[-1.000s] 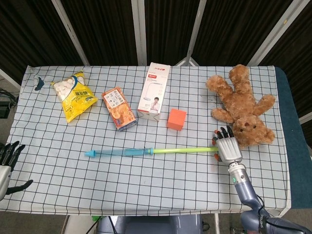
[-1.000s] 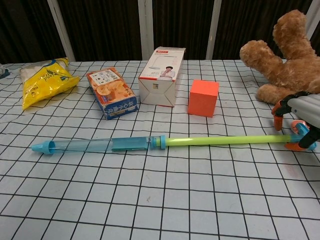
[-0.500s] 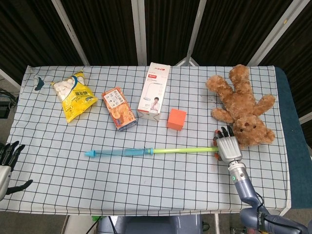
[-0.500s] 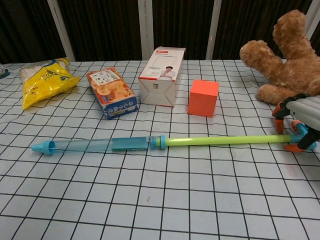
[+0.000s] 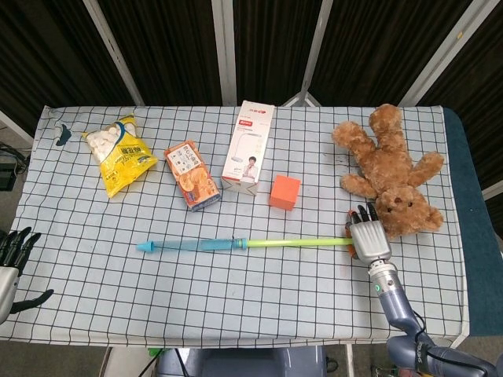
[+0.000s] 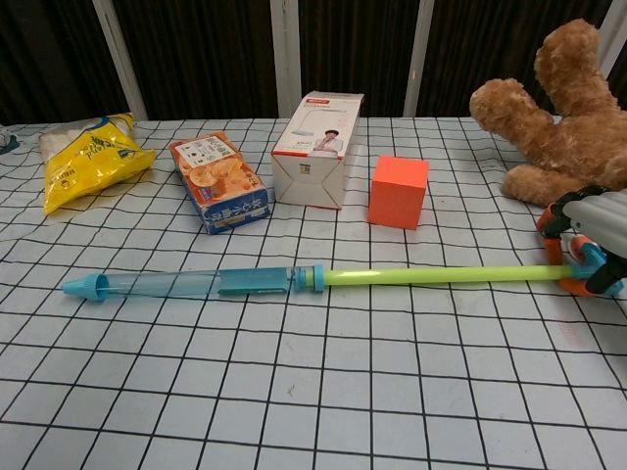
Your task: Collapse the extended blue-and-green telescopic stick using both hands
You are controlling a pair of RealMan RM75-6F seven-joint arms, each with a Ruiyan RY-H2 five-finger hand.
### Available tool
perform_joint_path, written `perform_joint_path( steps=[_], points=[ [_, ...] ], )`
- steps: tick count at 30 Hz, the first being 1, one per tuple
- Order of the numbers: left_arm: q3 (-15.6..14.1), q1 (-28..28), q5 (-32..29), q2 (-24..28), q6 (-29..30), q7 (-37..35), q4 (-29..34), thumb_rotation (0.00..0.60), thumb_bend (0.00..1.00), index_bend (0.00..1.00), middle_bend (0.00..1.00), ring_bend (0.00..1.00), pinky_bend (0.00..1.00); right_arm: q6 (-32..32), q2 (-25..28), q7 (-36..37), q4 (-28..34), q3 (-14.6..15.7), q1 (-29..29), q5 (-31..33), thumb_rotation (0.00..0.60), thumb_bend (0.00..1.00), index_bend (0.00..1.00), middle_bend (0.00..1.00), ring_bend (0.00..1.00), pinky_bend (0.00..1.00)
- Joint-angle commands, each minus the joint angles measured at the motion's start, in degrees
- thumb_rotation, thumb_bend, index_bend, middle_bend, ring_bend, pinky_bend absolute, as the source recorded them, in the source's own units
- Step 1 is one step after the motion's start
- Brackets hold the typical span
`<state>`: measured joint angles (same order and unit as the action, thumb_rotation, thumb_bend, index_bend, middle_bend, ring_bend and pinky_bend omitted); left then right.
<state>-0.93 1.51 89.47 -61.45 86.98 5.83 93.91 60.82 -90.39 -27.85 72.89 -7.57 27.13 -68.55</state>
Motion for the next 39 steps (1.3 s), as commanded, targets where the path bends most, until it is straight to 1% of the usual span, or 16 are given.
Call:
perform_joint_path(
  steps=[1,5,11,16,22,25,29,32,34,36,39],
  points=[
    [0.0,0.0,0.0,0.0,0.0,0.0,0.0,0.600,0.17,0.00,0.00,0.00,0.00,0.2,0.1,-0.1,0.2,0.1,0.0,0.0,0.600,0.40,0.59,0.24,0.11,0.00],
    [-0.1,0.0,0.1,0.0,0.1,0.1,0.1,0.600,0.17,0.00,0.00,0.00,0.00,0.7,0.5,-0.1,1.2,0.4,-0.1,-0.5,0.600,0.40,0.61,0.24,0.11,0.00],
    [-0.1,0.1,0.2,0.2,0.0,0.0,0.9,0.600,0.17,0.01,0.00,0.00,0.00,2.0,2.6,0.1,4.9,1.3,-0.8,-2.0,0.600,0.40,0.62,0.24,0.11,0.00],
    [0.3,0.6,-0.5,0.8,-0.9,-0.1,2.7,0.600,0.17,0.04,0.00,0.00,0.00,3.2,4.4,0.6,7.6,2.2,-1.5,-3.5,0.600,0.40,0.62,0.24,0.11,0.00],
    [0.9,2.3,-2.1,1.8,-4.1,2.3,5.9,0.600,0.17,0.11,0.00,0.00,0.00,4.2,6.0,1.7,10.1,2.5,-1.9,-4.7,0.600,0.40,0.62,0.24,0.11,0.00],
    [1.9,4.1,-4.3,2.0,-7.0,4.6,7.6,0.600,0.17,0.16,0.03,0.00,0.00,4.3,6.7,2.2,10.9,2.5,-2.1,-4.8,0.600,0.40,0.62,0.24,0.11,0.00],
    [3.6,7.1,-8.0,1.4,-11.5,8.4,8.3,0.600,0.17,0.23,0.06,0.00,0.00,4.2,7.1,2.9,11.4,2.5,-2.1,-4.8,0.600,0.40,0.62,0.24,0.11,0.00],
    [4.9,9.6,-11.7,-0.2,-15.3,11.4,7.9,0.600,0.22,0.25,0.08,0.00,0.00,4.0,7.3,3.1,11.4,2.6,-2.1,-4.7,0.600,0.40,0.62,0.24,0.11,0.00],
    [5.8,11.4,-14.4,-1.6,-17.8,13.6,7.4,0.600,0.28,0.26,0.08,0.00,0.00,4.0,7.4,3.2,11.4,2.6,-2.1,-4.6,0.600,0.40,0.62,0.24,0.11,0.00],
    [6.5,13.2,-17.0,-3.4,-19.9,16.0,6.7,0.600,0.33,0.26,0.09,0.00,0.00,4.0,7.4,3.4,11.5,2.5,-2.2,-4.6,0.600,0.40,0.62,0.24,0.11,0.00],
    [7.5,15.4,-19.9,-6.3,-21.9,19.1,5.6,0.600,0.34,0.28,0.09,0.00,0.00,4.0,7.5,3.6,11.5,2.6,-2.2,-4.7,0.600,0.40,0.62,0.24,0.11,0.00]
  ],
)
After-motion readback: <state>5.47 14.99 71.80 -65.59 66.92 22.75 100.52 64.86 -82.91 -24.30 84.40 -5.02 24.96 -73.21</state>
